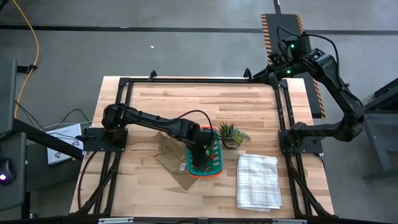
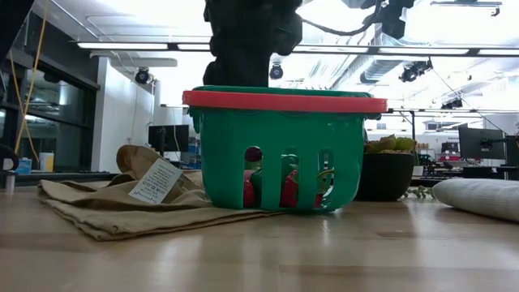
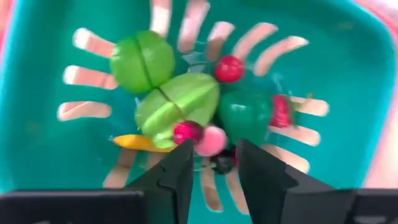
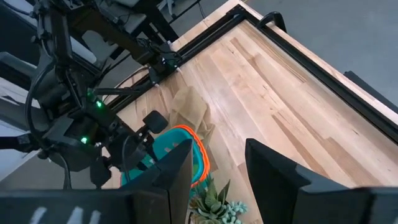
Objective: Pick and placing Produce into tupperware
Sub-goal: Return to Home Position
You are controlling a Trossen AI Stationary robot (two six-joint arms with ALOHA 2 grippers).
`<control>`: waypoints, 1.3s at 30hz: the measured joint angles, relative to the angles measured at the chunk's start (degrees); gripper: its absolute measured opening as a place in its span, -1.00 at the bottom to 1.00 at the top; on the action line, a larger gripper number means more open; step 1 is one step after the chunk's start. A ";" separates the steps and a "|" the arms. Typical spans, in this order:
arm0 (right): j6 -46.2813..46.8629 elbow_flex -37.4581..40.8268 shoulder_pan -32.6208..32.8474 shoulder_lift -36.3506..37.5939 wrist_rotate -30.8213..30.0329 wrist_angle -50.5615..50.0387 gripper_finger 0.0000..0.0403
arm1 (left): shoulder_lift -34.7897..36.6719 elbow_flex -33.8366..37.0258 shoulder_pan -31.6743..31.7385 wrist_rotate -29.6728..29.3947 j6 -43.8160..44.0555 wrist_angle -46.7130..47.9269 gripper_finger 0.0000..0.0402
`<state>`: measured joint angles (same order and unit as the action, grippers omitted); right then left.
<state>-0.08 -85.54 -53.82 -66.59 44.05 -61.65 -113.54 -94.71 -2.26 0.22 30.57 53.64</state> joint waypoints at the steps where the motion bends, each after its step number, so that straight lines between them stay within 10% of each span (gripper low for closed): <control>1: -0.16 0.00 0.00 0.00 -0.02 0.00 -0.32 | -0.07 -0.67 0.00 0.89 -0.62 0.34 -0.44; 15: -4.74 0.00 -0.04 1.27 10.50 3.53 -0.65 | 0.15 -40.50 5.80 -1.25 -19.25 17.26 -0.93; 19: -5.16 0.00 -0.07 3.30 11.91 2.43 -0.96 | 8.56 -34.32 9.36 -2.51 -19.87 14.49 -0.93; 28: -8.62 2.75 -2.20 13.89 12.98 -3.57 -0.99 | 20.99 -33.38 13.84 -7.27 -21.51 23.75 -0.99; 39: 31.27 36.62 -3.83 35.32 12.15 46.58 -1.00 | 44.28 -13.20 13.92 -13.33 -23.27 11.11 -1.00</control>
<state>31.19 -48.92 -57.65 -31.27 56.20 -15.07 -69.26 -107.91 11.66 -13.11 7.31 64.75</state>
